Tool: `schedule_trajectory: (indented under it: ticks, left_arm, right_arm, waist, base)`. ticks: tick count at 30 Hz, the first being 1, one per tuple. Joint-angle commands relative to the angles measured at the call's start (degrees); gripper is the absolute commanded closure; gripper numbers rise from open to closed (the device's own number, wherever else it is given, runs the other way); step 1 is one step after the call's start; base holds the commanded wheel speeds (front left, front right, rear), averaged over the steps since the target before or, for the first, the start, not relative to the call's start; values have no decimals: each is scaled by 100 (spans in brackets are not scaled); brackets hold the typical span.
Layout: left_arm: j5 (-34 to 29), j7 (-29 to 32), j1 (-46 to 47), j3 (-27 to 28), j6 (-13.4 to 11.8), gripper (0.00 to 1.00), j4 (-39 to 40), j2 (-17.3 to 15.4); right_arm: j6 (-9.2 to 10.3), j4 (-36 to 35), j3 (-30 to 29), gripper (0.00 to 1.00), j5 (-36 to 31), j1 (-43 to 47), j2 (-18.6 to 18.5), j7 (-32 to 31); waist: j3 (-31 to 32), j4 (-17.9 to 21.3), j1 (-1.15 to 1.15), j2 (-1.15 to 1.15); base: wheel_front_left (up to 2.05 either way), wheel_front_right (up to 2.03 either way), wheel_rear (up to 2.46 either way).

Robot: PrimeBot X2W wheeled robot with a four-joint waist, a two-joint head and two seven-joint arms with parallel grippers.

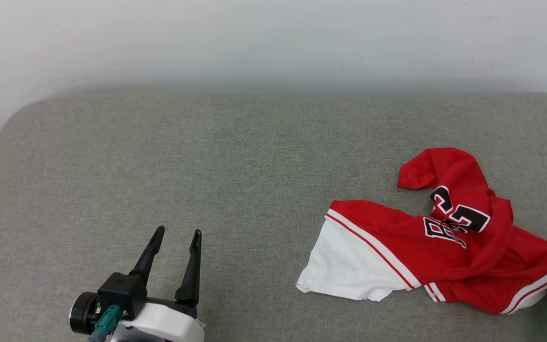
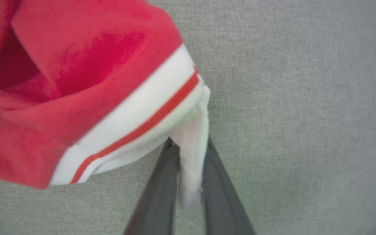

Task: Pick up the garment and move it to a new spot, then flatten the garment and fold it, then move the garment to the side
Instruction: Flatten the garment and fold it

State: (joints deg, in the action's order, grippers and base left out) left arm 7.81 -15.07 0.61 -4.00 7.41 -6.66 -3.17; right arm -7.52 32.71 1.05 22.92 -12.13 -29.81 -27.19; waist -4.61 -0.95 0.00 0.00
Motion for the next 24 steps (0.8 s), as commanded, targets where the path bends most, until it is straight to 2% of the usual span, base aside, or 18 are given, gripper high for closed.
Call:
schedule_trajectory:
  ticks: [1,7,14,19,24]
  left_arm:
    - [22,-15,-45,-16,10,0,0,-21]
    - [26,-15,-70,-33,10,0,44,-75]
    - [112,-15,-37,-311,9,0,138,-67]
    - [217,-15,63,-524,9,0,231,-49]
    - [407,-15,101,-875,10,0,101,-31]
  right_arm:
    - [7,-42,-82,0,-33,65,146,155]
    - [7,-587,-221,0,-38,18,484,459]
    - [6,-1950,-78,0,137,34,753,824]
    - [6,-2799,-62,0,88,225,1029,1500]
    - [6,-3105,-146,0,-41,427,1374,2235]
  waist:
    - [16,11,0,0]
    - [61,69,0,0]
    - [96,115,0,0]
    - [66,142,0,0]
    - [-13,188,0,0]
  base:
    - [0,0,0]
    - [0,0,0]
    - [0,0,0]
    - [0,0,0]
    - [0,0,0]
